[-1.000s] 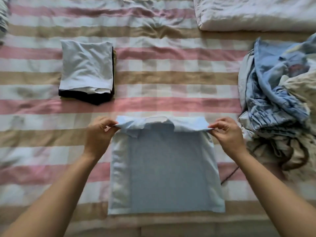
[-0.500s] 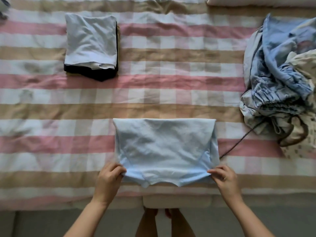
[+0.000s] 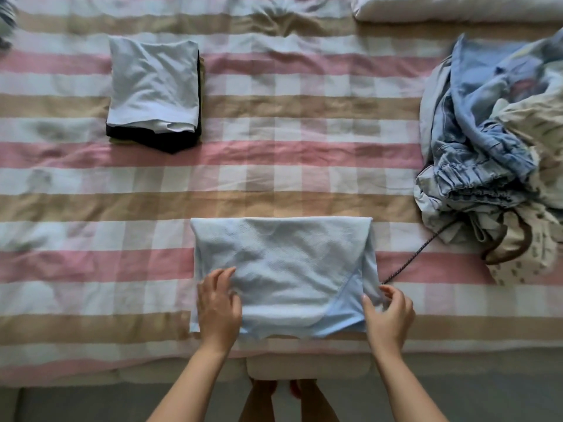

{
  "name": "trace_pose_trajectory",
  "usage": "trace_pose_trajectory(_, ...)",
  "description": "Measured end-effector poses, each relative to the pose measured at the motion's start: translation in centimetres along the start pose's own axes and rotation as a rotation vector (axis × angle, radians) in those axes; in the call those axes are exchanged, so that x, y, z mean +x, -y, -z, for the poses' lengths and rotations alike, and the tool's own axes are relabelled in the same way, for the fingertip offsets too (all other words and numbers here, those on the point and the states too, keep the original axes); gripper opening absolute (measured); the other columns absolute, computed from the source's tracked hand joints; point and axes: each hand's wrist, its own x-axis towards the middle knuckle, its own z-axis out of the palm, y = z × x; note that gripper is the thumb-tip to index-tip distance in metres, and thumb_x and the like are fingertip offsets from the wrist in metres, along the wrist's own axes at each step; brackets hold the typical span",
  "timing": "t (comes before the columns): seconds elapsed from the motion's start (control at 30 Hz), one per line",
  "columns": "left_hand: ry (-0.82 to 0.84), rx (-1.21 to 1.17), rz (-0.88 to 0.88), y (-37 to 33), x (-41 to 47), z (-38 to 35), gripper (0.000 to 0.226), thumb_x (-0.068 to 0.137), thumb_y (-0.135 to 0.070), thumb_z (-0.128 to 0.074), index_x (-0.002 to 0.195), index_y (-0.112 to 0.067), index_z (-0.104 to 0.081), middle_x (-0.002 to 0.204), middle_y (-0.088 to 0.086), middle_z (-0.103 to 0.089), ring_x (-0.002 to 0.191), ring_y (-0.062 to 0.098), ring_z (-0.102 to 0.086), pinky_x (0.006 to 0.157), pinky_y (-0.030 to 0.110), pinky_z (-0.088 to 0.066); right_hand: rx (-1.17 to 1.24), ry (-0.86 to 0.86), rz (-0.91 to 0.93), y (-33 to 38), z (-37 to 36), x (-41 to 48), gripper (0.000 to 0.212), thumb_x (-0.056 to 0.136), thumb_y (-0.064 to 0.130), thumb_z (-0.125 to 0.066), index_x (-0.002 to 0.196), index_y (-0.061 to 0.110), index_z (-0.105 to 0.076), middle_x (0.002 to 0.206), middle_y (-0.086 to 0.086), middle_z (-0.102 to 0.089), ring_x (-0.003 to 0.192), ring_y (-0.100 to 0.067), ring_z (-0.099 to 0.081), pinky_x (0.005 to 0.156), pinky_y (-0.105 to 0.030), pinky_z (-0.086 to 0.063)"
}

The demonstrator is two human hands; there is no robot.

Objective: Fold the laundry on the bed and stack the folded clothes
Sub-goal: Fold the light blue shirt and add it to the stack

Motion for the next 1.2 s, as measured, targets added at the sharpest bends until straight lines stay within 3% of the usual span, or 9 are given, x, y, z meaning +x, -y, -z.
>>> trace_pose_trajectory(0.1, 0.141, 0.050, -0.019, -1.9, 1.6, -1.7, 0.042, 0.082, -0.002, -0.060, 0.123, -0.006, -0.054, 0.124, 0.015, -0.048, 0.114, 0.032, -0.042, 0.099, 0.040, -0.034, -0.150, 0.042, 0.036, 0.3, -0.7, -0.3, 0.058, 0.067, 0.020, -0.082, 0.116, 0.006, -0.056, 0.119, -0.018, -0.050, 0.107, -0.035, -0.045, 0.092, -0.044, -0.039)
trace_pose_trajectory(0.2, 0.098, 0.085, 0.065, -3.9, 3.0, -2.9, 0.038, 0.080, -0.004, -0.061, 0.118, -0.005, -0.057, 0.120, 0.019, -0.049, 0.111, 0.035, -0.042, 0.097, 0.042, -0.033, -0.145, 0.022, 0.012, 0.1, -0.8, 0.1, 0.061, 0.064, 0.019, -0.083, 0.117, 0.006, -0.056, 0.119, -0.018, -0.052, 0.107, -0.035, -0.046, 0.090, -0.039, -0.036)
trace_pose_trajectory(0.33, 0.171, -0.100, -0.157, -10.5, 3.4, -5.9, 0.032, 0.079, 0.001, -0.062, 0.110, -0.003, -0.059, 0.106, 0.016, -0.054, 0.097, 0.034, -0.055, 0.086, 0.039, -0.045, 0.053, -0.089, -0.109, -0.8, -0.2, -0.5, 0.062, 0.058, 0.014, -0.087, 0.111, 0.001, -0.058, 0.104, -0.019, -0.061, 0.098, -0.037, -0.053, 0.082, -0.042, -0.042)
trace_pose_trajectory(0.43, 0.287, -0.184, -0.180, -15.9, 3.6, -9.4, 0.026, 0.083, -0.013, -0.064, 0.107, -0.006, -0.057, 0.103, 0.010, -0.053, 0.090, 0.027, -0.056, 0.077, 0.027, -0.042, 0.185, -0.075, -0.247, -2.0, -0.7, -1.6, 0.053, 0.058, 0.014, -0.086, 0.104, 0.003, -0.062, 0.098, -0.017, -0.065, 0.094, -0.037, -0.056, 0.080, -0.043, -0.046)
trace_pose_trajectory(0.63, 0.314, 0.089, -0.129, -20.8, 3.9, -15.1, 0.054, 0.074, -0.045, -0.070, 0.106, -0.009, -0.047, 0.109, 0.009, -0.049, 0.103, 0.027, -0.048, 0.081, 0.041, -0.041, 0.467, 0.091, -0.456, -3.2, -1.9, -2.5, 0.018, 0.068, 0.014, -0.080, 0.076, 0.015, -0.064, 0.075, -0.012, -0.066, 0.074, -0.029, -0.060, 0.068, -0.041, -0.048)
trace_pose_trajectory(0.8, 0.223, 0.000, -0.081, -21.1, 4.6, -15.5, 0.034, 0.078, -0.019, -0.060, 0.105, -0.007, -0.043, 0.109, 0.012, -0.050, 0.098, 0.033, -0.053, 0.070, 0.040, -0.041, 0.571, 0.089, -0.445, -2.9, -1.7, -3.9, 0.022, 0.072, 0.007, -0.075, 0.064, 0.021, -0.060, 0.059, 0.004, -0.063, 0.059, -0.015, -0.056, 0.056, -0.030, -0.042)
trace_pose_trajectory(0.9, 0.243, -0.171, -0.077, -20.5, 5.3, -14.3, 0.030, 0.075, 0.000, -0.053, 0.104, -0.005, -0.046, 0.095, 0.010, -0.056, 0.085, 0.029, -0.053, 0.068, 0.033, -0.037, 0.588, 0.054, -0.381, -2.3, -1.2, -4.9, 0.023, 0.074, 0.006, -0.074, 0.066, 0.021, -0.058, 0.059, 0.004, -0.060, 0.059, -0.016, -0.053, 0.057, -0.032, -0.041)
trace_pose_trajectory(1.03, 0.320, -0.516, 0.073, -18.8, 6.6, -10.6, 0.027, 0.077, 0.003, -0.059, 0.100, -0.010, -0.057, 0.073, -0.005, -0.055, 0.071, 0.013, -0.053, 0.069, 0.021, -0.041, 0.518, 0.017, -0.191, 0.0, -0.7, -7.0, 0.024, 0.071, 0.011, -0.076, 0.066, 0.026, -0.059, 0.069, 0.001, -0.060, 0.064, -0.018, -0.056, 0.061, -0.032, -0.044)
trace_pose_trajectory(1.2, 0.484, -1.020, 0.286, -11.8, 8.6, -2.9, 0.017, 0.084, 0.003, -0.058, 0.091, -0.011, -0.065, 0.077, -0.001, -0.071, 0.070, 0.012, -0.066, 0.060, 0.023, -0.053, 0.352, -0.013, 0.429, 3.9, -2.1, -10.2, 0.018, 0.062, 0.006, -0.071, 0.078, 0.014, -0.066, 0.073, 0.010, -0.059, 0.070, -0.009, -0.050, 0.062, -0.020, -0.043)
